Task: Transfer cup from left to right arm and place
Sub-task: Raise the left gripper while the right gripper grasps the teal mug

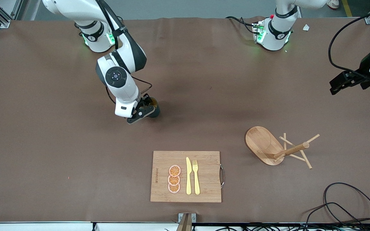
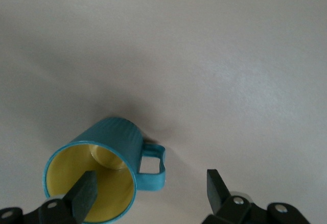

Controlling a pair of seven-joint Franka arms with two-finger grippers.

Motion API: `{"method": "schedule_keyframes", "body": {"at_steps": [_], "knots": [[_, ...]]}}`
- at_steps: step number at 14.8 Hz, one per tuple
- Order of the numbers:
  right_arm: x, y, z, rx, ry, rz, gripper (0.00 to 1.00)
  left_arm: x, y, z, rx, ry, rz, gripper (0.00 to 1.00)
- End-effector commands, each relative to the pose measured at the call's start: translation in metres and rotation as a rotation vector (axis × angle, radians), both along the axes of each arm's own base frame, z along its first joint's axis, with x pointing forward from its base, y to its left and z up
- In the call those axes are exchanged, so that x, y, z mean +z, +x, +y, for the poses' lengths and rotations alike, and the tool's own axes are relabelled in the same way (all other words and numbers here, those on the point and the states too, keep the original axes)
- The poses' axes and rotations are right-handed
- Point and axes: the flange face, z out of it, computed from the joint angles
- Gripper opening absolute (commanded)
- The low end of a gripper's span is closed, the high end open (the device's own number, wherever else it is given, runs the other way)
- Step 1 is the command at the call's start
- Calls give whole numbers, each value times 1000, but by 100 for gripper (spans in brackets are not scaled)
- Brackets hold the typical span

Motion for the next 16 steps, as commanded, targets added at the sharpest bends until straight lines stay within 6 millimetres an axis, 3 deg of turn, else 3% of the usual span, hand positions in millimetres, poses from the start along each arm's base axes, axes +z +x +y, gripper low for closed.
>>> {"method": "schedule_keyframes", "body": {"at_steps": [1,5,6,7,12,16], "knots": [[-11,-6,10,38,9,-4,95,-1,-7,-9,-57,-38,22,100],[-29,-16,27,69,9,-8,95,1,-11,0,-40,-67,25,100],[-34,-18,26,69,7,-4,91,1,-11,-4,-48,-67,25,100],[-34,-19,25,73,5,-3,80,2,-12,-8,-55,-67,24,100],[-34,-20,25,67,-3,4,0,11,-20,-11,-59,-64,10,100],[-26,-10,-7,6,-28,49,0,15,-22,-11,-58,-66,3,100]]}}
